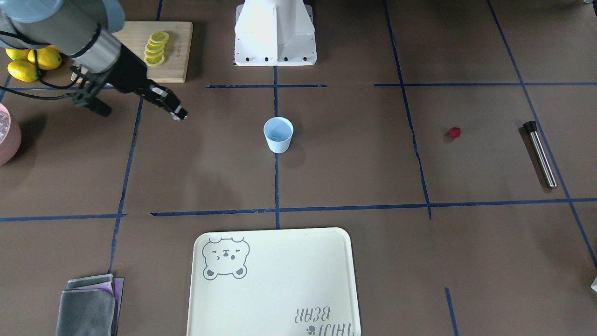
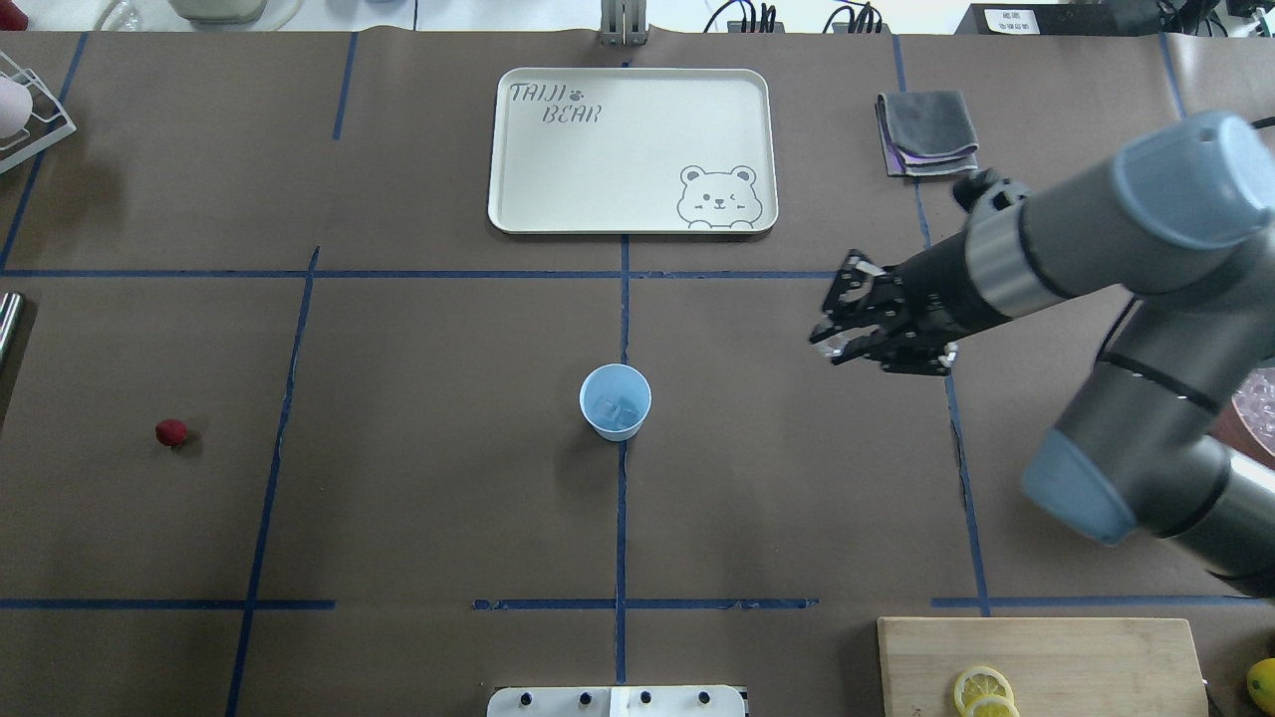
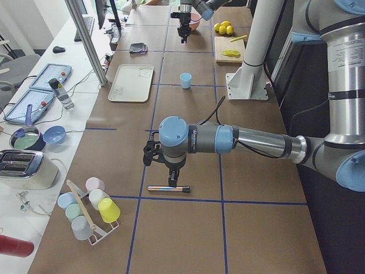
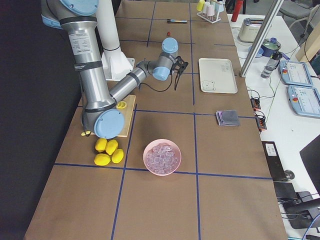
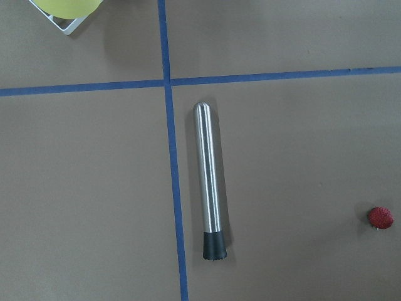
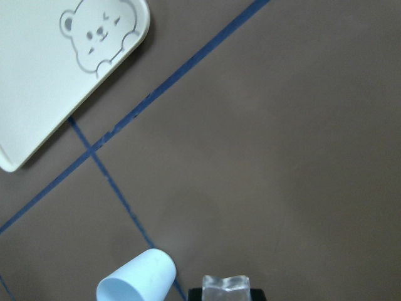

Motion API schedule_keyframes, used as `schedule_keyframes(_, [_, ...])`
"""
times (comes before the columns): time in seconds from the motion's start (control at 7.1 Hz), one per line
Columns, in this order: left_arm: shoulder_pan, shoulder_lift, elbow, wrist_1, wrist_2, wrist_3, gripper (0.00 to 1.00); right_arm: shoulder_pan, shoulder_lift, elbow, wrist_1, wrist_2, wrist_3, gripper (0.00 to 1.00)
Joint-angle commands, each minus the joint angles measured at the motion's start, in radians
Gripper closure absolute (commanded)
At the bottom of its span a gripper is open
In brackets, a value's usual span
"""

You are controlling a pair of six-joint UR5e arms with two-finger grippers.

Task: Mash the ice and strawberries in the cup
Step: 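Carry the pink ice bowl with the right gripper over the cup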

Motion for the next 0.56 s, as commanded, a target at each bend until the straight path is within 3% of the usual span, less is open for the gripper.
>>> schedule_keyframes(0.0, [0.0, 0.0, -0.002, 0.0, 0.0, 0.0, 0.0, -0.149, 0.222, -0.124, -0.071, -0.164, 0.095, 0.98])
schedule_keyframes(0.28, [0.0, 0.002, -0.016, 0.002, 0.001, -0.002, 0.0, -0.23, 0.306, -0.199, -0.066, -0.279, 0.114, 0.98])
schedule_keyframes(0.42, [0.0, 0.009, -0.022, 0.002, 0.0, 0.0, 0.0, -0.24, 0.33, -0.233, -0.066, -0.286, 0.119, 0.98])
